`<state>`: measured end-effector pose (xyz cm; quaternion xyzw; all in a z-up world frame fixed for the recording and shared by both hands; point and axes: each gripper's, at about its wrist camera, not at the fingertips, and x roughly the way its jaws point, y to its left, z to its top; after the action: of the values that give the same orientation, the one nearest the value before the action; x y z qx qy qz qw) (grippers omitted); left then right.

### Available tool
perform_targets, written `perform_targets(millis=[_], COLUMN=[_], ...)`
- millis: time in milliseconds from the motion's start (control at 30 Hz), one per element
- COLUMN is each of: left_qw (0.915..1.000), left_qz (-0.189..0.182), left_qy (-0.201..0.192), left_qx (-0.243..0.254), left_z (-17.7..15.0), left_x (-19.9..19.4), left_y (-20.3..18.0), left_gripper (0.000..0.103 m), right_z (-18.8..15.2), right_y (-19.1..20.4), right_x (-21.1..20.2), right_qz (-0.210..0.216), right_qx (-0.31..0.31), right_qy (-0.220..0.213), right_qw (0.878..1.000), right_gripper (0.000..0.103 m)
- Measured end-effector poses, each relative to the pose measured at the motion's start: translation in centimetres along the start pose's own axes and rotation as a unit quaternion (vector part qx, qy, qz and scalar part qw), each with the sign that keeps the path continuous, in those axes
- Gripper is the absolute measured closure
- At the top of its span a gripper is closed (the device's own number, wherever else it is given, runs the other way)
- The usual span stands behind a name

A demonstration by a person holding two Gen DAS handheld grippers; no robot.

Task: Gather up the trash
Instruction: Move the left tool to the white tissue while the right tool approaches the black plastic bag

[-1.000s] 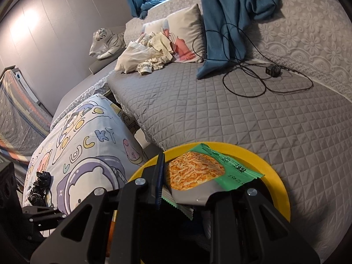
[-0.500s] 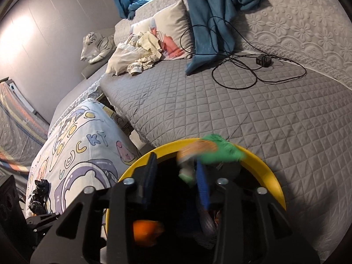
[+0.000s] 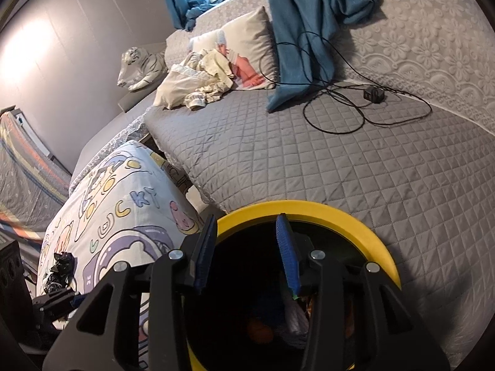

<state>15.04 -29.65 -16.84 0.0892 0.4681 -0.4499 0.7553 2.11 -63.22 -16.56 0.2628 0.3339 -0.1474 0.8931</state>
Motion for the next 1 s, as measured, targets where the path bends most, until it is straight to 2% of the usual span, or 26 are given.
perform_targets(millis=[333,467,1000], left_qw=[0.9964,0.9935,0.9747], left_qz=[0.056,0.071,0.141], left_qy=[-0.041,-0.057,-0.100], left_qx=[-0.049,-0.068,-0.142], left_z=[-1.3,-1.9,-7.1], left_x=[-5.4,-7.8,-15.9], left_y=[6.4,8.5,15.8], left_gripper=[0.050,0.046,0.043], right_z=[-0.1,-0.3,-1.9], right_y=[5.9,8.4,20.1], right_x=[0.4,0.6,1.5], right_qz=[0.035,0.052,0.124], right_qx=[-0.050,-0.069,-0.159], right_qy=[0.006,0.010,0.020], right_qw=[0.998,0.996,0.979], right_gripper=[0.064,0.059,0.054])
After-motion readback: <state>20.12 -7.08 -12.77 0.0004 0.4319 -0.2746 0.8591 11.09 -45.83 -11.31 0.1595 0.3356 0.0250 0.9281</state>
